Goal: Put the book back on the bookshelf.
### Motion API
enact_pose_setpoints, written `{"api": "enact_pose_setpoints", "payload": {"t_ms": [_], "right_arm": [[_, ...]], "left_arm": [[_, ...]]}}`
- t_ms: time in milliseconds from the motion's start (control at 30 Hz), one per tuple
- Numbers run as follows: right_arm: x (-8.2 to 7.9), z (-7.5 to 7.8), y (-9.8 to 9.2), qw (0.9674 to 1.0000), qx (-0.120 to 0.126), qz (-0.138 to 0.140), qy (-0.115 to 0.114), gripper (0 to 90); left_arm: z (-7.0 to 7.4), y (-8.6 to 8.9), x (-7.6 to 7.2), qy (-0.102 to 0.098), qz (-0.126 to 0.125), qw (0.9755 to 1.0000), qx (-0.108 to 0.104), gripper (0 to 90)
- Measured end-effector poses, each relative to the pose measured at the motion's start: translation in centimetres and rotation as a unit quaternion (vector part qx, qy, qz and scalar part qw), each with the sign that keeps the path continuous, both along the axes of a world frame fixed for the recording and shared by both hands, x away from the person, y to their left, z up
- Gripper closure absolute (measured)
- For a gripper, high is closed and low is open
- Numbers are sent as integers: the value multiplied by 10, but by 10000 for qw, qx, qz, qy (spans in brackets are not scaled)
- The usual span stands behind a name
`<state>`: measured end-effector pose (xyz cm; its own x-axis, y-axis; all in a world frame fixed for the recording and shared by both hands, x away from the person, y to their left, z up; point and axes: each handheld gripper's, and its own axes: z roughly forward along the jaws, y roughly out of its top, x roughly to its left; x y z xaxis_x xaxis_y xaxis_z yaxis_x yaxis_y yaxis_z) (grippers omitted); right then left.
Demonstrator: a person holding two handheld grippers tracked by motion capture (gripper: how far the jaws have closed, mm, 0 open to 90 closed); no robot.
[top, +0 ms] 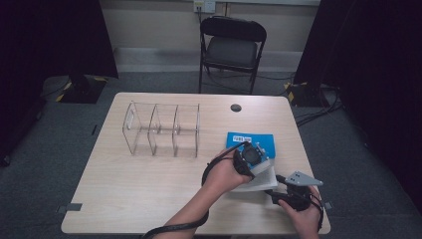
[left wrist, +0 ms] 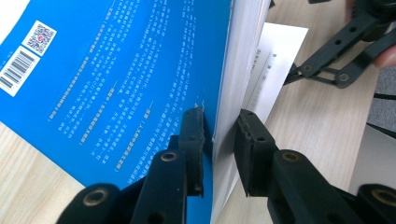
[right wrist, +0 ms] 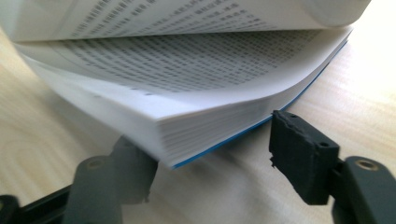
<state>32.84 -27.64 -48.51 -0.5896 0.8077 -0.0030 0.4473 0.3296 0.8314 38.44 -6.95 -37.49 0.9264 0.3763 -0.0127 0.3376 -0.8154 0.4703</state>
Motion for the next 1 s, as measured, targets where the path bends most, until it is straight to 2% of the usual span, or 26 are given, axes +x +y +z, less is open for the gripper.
{"api": "enact_pose_setpoints", "payload": {"t_ms": [167, 267, 467, 567, 667, 767, 867, 1000], "right_arm": [[4, 3, 6, 9995, -85, 149, -279, 282], [5, 5, 8, 9993, 44, 178, -336, 265], [5, 15, 8, 9981, 111, 269, -540, 257], [6, 19, 9, 9977, 25, 290, -616, 257], [7, 20, 9, 9974, 98, 346, -626, 248], [7, 23, 10, 9967, 62, 390, -703, 241], [8, 26, 11, 9961, 73, 455, -746, 227], [9, 36, 13, 9944, 25, 556, -895, 185]], "left_arm": [[10, 5, -2, -24, -81, 10000, -27, 744], [14, 9, -3, -42, -81, 9999, -50, 746], [15, 7, -8, -9, -130, 9999, -59, 746], [19, 7, -9, -51, -187, 9998, -6, 746], [22, 8, -10, -42, -191, 9998, 23, 748], [26, 8, -9, -46, -246, 9997, 35, 748], [34, 9, -9, -46, -288, 9995, 93, 750], [46, 12, -11, -49, -275, 9996, 46, 750]]}}
